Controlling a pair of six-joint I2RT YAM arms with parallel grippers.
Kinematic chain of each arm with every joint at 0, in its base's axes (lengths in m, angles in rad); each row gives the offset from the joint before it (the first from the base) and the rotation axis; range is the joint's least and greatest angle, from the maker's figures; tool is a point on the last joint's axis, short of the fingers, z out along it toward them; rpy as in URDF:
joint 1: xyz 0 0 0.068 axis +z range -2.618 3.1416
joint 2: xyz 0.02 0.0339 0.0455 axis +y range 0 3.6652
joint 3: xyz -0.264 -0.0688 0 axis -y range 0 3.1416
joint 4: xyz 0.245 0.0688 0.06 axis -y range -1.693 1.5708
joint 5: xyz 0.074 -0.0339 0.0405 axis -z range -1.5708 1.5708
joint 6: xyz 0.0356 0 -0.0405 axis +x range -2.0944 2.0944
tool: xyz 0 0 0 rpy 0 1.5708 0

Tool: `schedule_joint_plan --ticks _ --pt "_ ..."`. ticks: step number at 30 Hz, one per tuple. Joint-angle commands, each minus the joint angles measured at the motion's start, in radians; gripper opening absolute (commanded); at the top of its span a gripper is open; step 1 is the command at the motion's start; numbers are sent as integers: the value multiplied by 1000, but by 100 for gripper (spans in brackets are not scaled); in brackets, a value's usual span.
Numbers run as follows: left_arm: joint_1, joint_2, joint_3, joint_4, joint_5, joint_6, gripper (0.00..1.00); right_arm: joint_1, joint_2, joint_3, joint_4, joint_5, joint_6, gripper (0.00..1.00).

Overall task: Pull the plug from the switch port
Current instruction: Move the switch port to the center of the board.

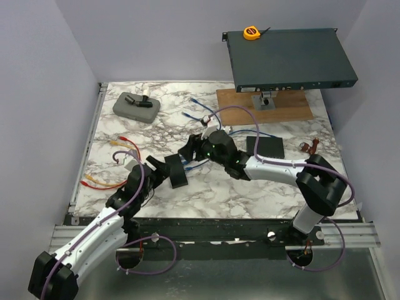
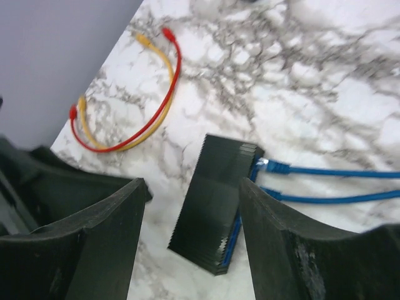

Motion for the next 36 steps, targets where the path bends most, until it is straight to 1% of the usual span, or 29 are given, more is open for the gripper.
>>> schedule_joint_plan --ticks 1,4,5,8,11,13,17,22,26,29,30,33,36 --pt "-90 -40 -58 -75 77 -13 70 -69 67 81 -118 -38 -101 62" --pt "-183 -48 -55 -114 58 -2 66 -96 168 181 -153 -49 -142 59" --pt "-210 -48 -51 -127 57 8 64 -104 209 215 -168 -77 -154 58" --pt "-259 -32 -27 -160 78 50 58 -129 299 324 -218 -97 -183 55" --pt "-302 20 20 -190 86 97 54 -138 377 416 -260 -114 -215 53" --pt "-317 63 35 -172 108 119 51 -139 429 483 -303 -129 -233 52" --pt "-321 169 14 -48 225 153 48 -140 512 557 -357 -146 -246 51" --pt "-324 307 22 46 292 194 45 -141 536 541 -369 -152 -246 50" --pt "-324 422 38 87 295 210 45 -141 519 484 -363 -143 -223 48" --pt "-321 478 32 92 268 179 45 -141 495 418 -340 -139 -193 47" --pt "-318 482 22 125 251 165 45 -141 483 398 -335 -135 -183 46" --pt "-279 488 -6 141 217 137 45 -141 447 327 -324 -115 -151 45" --pt "-186 493 -35 158 222 125 45 -141 400 253 -301 -122 -114 44"
